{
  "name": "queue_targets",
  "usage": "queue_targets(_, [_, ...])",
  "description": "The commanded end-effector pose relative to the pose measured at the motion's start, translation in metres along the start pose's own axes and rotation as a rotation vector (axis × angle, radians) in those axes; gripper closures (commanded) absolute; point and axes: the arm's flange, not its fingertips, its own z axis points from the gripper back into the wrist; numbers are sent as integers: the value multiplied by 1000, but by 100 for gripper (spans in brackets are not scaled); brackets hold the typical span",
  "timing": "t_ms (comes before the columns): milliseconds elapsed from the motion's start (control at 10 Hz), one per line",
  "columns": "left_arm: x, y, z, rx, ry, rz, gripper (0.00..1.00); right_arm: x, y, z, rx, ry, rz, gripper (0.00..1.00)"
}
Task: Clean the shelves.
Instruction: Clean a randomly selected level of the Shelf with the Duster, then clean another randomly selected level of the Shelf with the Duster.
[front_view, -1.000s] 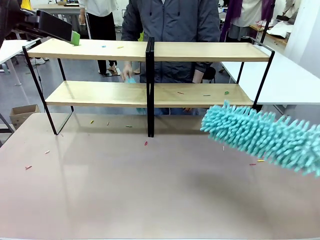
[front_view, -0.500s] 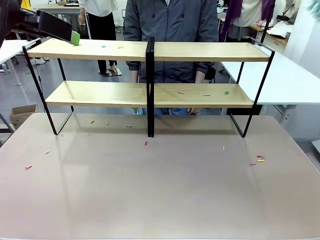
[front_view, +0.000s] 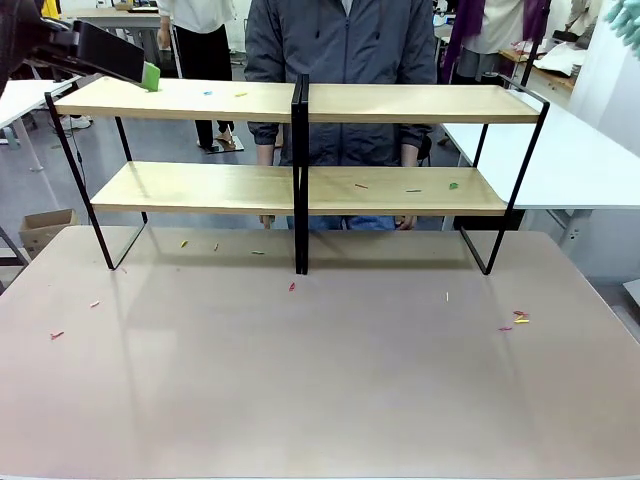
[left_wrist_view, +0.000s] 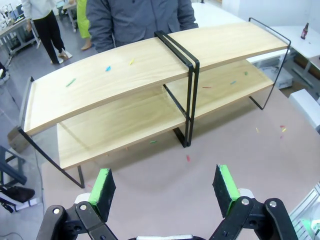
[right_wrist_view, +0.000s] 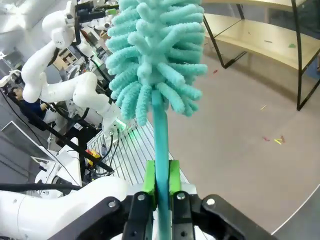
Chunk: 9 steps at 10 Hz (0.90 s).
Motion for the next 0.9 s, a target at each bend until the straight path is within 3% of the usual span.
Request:
queue_targets(0, [-2,1,-2,-2,-5,3,0,-3,0,6,-7,12,37,88])
queue_targets(800, [-2,1,-2,-2,-5,3,0,-3,0,6,-7,12,37,88])
